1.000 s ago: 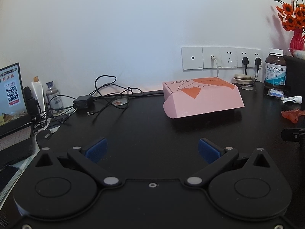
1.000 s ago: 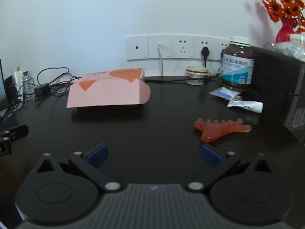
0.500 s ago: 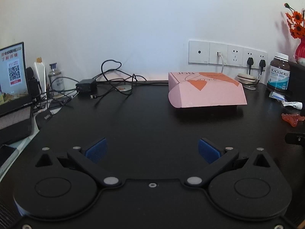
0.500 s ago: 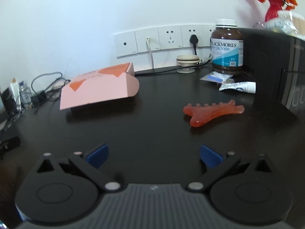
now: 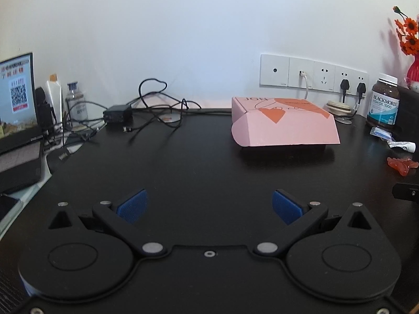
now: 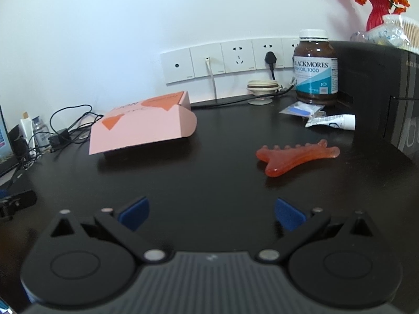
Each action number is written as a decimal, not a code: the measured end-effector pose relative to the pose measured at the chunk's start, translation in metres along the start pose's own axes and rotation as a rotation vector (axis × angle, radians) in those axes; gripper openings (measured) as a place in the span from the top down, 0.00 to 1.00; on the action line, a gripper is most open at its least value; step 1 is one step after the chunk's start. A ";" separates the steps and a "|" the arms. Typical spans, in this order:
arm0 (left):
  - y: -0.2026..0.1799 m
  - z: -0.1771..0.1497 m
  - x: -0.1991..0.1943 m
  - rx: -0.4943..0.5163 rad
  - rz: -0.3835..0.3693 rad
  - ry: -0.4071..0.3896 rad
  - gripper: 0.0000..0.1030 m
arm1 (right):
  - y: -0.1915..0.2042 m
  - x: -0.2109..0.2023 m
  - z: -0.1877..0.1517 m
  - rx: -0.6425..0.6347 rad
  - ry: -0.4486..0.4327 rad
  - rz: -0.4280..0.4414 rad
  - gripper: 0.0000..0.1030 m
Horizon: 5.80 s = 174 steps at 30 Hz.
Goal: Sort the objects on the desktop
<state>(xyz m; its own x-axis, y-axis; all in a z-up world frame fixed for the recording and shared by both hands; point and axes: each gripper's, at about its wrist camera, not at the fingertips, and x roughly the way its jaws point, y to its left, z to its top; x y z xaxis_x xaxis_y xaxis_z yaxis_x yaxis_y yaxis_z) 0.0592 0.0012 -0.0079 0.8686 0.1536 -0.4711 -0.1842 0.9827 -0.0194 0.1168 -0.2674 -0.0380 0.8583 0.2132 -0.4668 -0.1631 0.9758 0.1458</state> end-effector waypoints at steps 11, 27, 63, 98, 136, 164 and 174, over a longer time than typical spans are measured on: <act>0.014 0.001 0.005 -0.087 -0.035 0.030 0.00 | -0.003 0.000 0.000 0.021 -0.002 0.014 0.01; 0.010 -0.001 -0.002 -0.085 0.014 -0.018 0.00 | -0.004 -0.001 0.000 0.038 -0.013 -0.021 0.01; 0.004 0.022 0.023 0.022 -0.032 0.046 0.00 | -0.008 0.001 0.001 0.073 0.009 -0.017 0.01; -0.020 0.086 0.107 0.199 -0.268 -0.030 0.00 | 0.042 0.024 0.052 -0.210 -0.018 -0.084 0.01; -0.022 0.075 0.131 0.215 -0.234 0.077 0.00 | 0.073 0.156 0.077 -0.224 0.195 -0.023 0.01; -0.006 0.095 0.168 -0.010 -0.124 0.017 0.00 | 0.051 0.126 0.127 -0.024 0.020 0.084 0.01; 0.001 0.103 0.166 -0.067 -0.131 -0.022 0.00 | 0.063 0.138 0.169 -0.041 -0.071 0.069 0.01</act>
<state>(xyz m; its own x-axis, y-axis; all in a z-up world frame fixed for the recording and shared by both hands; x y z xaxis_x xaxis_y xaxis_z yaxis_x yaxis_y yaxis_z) 0.2504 0.0380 0.0045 0.8970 0.0271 -0.4412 -0.0982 0.9854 -0.1392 0.3076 -0.1849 0.0545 0.8765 0.2773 -0.3934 -0.2417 0.9604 0.1385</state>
